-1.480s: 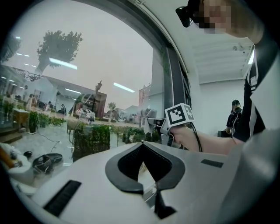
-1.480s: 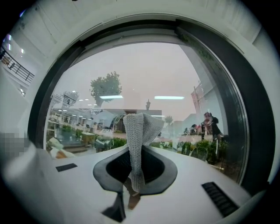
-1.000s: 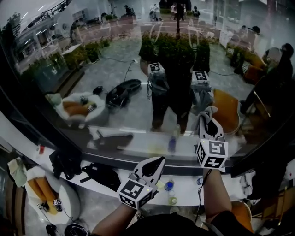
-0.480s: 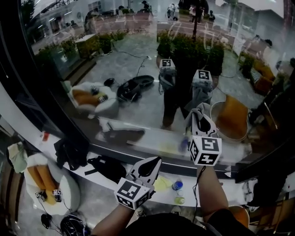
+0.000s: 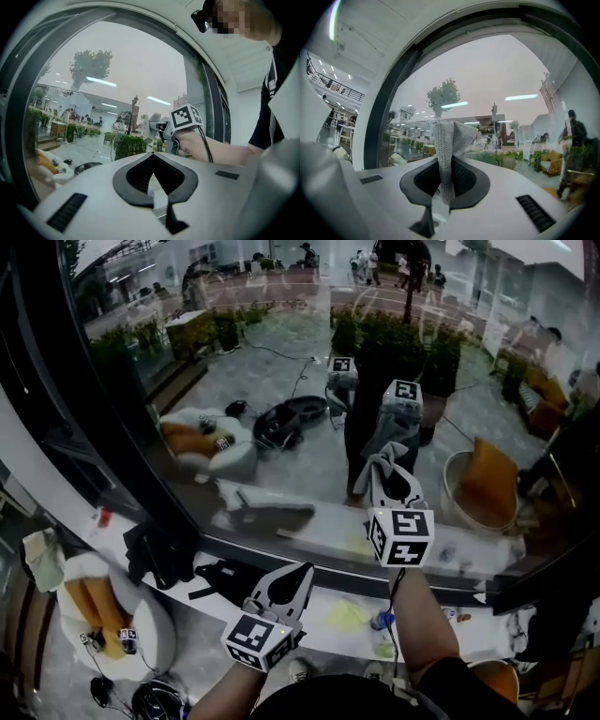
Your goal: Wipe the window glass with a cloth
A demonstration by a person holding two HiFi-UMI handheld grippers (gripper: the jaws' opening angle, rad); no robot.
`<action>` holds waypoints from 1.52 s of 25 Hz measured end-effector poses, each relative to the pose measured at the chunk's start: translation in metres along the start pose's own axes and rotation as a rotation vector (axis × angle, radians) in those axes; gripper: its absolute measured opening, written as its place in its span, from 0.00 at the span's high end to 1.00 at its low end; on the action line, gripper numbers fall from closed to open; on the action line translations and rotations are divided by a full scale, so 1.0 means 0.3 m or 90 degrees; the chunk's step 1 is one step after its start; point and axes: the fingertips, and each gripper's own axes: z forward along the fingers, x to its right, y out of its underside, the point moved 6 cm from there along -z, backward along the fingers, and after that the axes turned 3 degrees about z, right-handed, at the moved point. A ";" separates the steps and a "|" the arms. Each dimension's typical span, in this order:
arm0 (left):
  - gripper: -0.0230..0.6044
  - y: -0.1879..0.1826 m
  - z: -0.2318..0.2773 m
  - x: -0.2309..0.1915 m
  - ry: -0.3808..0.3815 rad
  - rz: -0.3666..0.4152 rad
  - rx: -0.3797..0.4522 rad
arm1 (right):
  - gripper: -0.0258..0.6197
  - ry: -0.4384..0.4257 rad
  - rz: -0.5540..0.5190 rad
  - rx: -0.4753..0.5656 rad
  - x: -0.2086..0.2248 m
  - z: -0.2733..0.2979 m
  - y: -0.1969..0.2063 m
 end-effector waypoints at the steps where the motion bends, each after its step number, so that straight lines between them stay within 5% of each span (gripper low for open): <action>1: 0.95 0.000 -0.016 -0.021 -0.004 0.000 0.000 | 0.88 -0.002 0.000 0.000 -0.024 0.015 -0.001; 18: 0.95 0.021 -0.192 -0.221 -0.026 0.003 -0.005 | 0.88 -0.021 0.012 -0.028 -0.269 0.160 0.057; 38: 0.95 0.046 -0.174 -0.234 -0.009 -0.009 -0.012 | 0.88 -0.024 -0.003 -0.029 -0.278 0.169 0.069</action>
